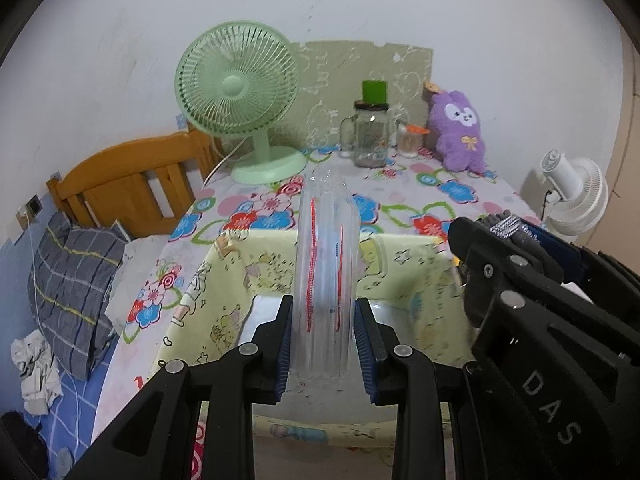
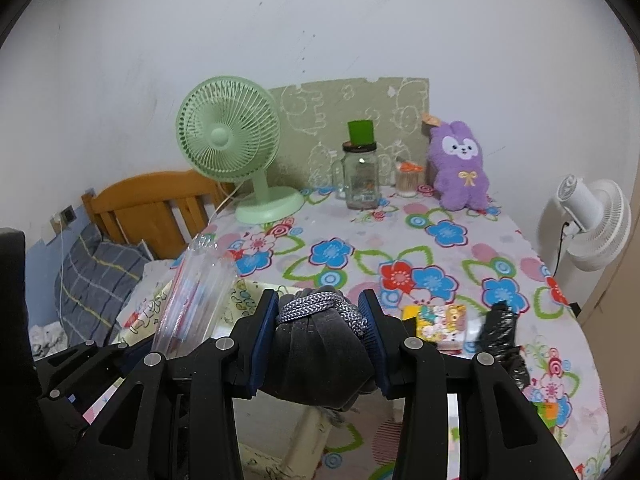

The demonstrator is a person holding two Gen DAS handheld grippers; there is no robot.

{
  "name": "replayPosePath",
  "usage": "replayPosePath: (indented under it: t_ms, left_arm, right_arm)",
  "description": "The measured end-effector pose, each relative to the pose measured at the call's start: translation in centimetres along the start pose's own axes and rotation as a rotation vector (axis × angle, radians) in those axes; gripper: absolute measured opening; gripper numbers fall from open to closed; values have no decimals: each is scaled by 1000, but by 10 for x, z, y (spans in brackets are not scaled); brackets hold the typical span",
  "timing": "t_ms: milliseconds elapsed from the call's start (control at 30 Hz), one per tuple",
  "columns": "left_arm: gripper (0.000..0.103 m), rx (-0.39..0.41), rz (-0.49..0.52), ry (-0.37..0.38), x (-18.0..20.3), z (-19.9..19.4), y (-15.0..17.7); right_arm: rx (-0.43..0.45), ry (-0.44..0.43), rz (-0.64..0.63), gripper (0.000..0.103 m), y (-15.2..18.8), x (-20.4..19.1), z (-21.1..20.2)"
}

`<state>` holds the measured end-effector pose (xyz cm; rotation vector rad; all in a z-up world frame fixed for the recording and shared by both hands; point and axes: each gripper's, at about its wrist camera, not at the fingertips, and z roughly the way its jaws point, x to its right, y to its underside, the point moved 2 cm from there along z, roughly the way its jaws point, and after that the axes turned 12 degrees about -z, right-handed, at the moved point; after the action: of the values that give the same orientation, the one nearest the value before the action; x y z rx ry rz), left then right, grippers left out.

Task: Organize soft objects
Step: 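Carry the plastic tubes with the left tool while the right tool carries the pouch over the yellow box, then open the left tool over the box while the right tool drops the grey pouch inside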

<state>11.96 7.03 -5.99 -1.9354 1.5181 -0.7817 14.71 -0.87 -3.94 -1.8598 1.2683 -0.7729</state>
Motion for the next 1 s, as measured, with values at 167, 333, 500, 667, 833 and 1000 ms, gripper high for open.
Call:
replayPosePath:
  t_ms: [167,333,500,667,833,1000]
  left_arm:
    - [29,-52,-6,-2,-9,17,4]
    - [30,-101,-3,-4,-12,32,12]
    - [37,-137,-21,-4,-16,41,16]
    - [51,-152,-31,1,-17,44,16]
    - [61,-153,-41,13,-17,44,15]
    - [72,-136,-59,20,-17,40,11]
  right_arm:
    - [-23,-13,-8,45,1,-6,17]
    - [-42,-21,-28,45,2,-13,31]
    - [-67,-36,-25,45,3,-16,43]
    - [-75,-43,-34,45,2,-18,51]
    - [-92,-63,-37,52,3,-18,57]
    - [-89,-51,-47,78,3,-17,52]
